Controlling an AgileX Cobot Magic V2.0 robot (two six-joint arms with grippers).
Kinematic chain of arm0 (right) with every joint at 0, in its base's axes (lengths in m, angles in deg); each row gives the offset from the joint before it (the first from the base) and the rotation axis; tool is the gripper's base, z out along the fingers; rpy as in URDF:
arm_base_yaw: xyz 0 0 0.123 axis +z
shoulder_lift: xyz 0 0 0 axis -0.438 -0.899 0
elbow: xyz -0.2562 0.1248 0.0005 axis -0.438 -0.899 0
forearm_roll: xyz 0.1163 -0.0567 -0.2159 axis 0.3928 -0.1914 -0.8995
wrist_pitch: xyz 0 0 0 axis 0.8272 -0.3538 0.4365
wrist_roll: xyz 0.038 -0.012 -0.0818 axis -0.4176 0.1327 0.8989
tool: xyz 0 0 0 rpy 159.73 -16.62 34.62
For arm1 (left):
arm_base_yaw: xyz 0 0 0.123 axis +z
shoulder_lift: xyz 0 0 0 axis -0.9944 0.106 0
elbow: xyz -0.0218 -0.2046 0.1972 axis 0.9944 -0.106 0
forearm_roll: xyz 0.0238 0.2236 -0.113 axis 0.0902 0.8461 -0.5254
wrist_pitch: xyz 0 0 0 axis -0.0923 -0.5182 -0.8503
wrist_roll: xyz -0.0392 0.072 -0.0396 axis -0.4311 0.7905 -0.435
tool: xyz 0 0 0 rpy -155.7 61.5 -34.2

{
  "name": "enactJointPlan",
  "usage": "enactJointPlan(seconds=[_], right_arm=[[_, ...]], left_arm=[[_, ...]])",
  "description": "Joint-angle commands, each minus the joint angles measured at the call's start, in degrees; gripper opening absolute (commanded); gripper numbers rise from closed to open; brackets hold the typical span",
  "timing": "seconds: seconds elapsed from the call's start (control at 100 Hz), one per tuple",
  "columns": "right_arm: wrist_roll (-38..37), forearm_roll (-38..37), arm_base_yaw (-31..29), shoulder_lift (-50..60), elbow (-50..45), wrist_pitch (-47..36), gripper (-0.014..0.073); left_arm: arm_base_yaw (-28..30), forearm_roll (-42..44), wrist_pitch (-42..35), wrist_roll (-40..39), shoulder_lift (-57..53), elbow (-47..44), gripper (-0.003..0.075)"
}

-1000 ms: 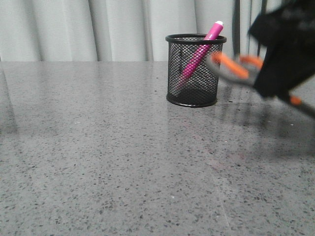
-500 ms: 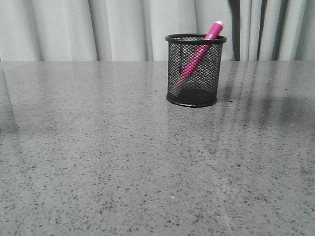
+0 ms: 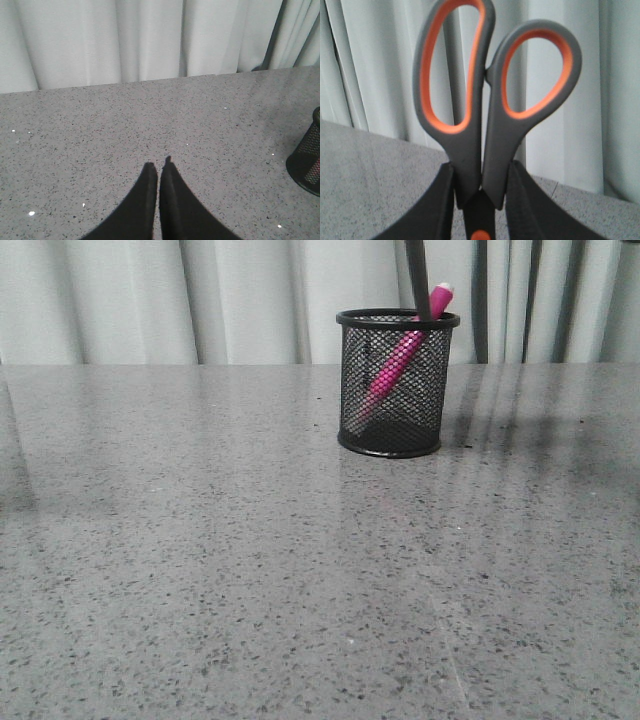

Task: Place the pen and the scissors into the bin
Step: 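Lift the scissors upright and carry them above the mesh cup, then lower the scissors blades-first into the cup and release them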

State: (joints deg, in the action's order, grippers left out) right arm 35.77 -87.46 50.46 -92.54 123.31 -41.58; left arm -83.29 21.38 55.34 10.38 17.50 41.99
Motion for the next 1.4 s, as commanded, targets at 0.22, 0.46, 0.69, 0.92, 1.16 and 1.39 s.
enactJointPlan(seconds=[0.22, 0.46, 0.69, 0.92, 1.16, 1.39], right_arm=[[0.0, -0.6, 0.7, 0.4, -1.5, -6.5, -0.0076], [0.0, -0.6, 0.7, -0.7, -5.5, -9.0, -0.0076], [0.0, -0.6, 0.7, -2.0, -5.6, -9.1, -0.0076], [0.0, -0.6, 0.7, -2.0, -5.6, -8.7, -0.0022], [0.0, -0.6, 0.7, -2.0, -5.6, -8.9, 0.024], [0.0, -0.6, 0.7, -0.5, -5.6, -10.6, 0.0269]], left_arm=[[0.1, -2.0, -0.9, -0.3, -0.8, 1.6, -0.0019], [0.1, -2.0, -0.9, -0.3, -0.8, 1.6, -0.0019], [0.1, -2.0, -0.9, -0.3, -0.8, 1.6, -0.0019], [0.1, -2.0, -0.9, -0.3, -0.8, 1.6, -0.0019], [0.1, -2.0, -0.9, -0.3, -0.8, 1.6, -0.0019], [0.1, -2.0, -0.9, -0.3, -0.8, 1.6, -0.0019]])
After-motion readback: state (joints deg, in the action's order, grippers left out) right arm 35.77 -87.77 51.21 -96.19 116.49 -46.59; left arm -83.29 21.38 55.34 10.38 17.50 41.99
